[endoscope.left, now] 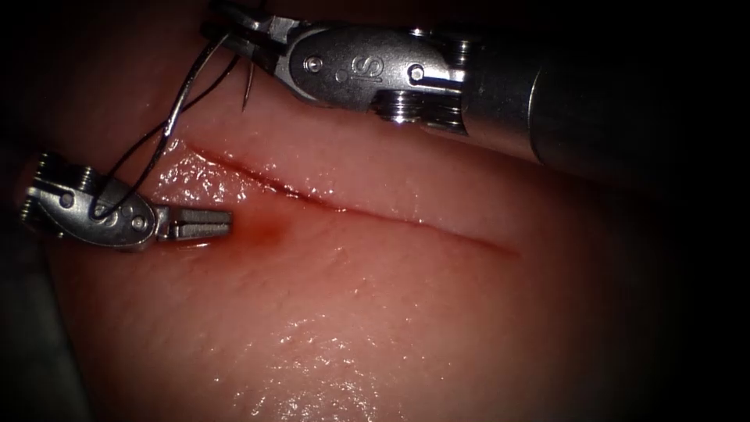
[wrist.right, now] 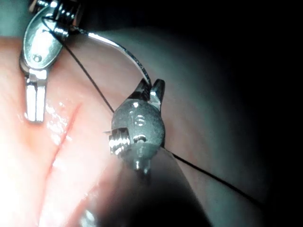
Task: Wound Closure
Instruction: Use the right gripper to insert the needle through the top of the skin
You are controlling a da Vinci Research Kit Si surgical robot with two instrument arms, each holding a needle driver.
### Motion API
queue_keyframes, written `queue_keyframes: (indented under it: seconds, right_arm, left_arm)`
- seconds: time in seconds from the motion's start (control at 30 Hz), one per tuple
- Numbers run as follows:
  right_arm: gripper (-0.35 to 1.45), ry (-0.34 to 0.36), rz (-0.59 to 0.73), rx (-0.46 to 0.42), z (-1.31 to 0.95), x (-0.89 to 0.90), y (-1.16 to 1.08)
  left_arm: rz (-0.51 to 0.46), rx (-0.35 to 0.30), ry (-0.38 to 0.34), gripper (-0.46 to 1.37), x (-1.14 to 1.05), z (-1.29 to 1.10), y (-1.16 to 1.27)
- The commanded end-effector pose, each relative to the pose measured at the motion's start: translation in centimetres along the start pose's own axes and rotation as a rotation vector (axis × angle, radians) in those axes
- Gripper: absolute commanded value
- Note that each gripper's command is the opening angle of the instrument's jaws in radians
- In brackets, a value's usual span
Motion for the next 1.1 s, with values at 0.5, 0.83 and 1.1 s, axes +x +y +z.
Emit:
queue_keyframes:
  seconds: [0.5, 0.83, 1.1]
  right_arm:
    - [-0.35, -0.007, -0.005, 0.014, -0.01, -0.05, -0.05]
    - [-0.35, -0.011, -0.091, 0.031, -0.06, -0.08, -0.07]
    - [-0.35, -0.016, -0.17, 0.054, -0.08, -0.19, -0.19]
  left_arm:
    - [-0.005, 0.015, -0.049, -0.35, -0.12, -0.01, 0.04]
    - [-0.006, 0.015, -0.049, -0.35, -0.11, -0.02, 0.04]
    - [-0.01, 0.011, -0.052, -0.35, -0.06, -0.06, 0.03]
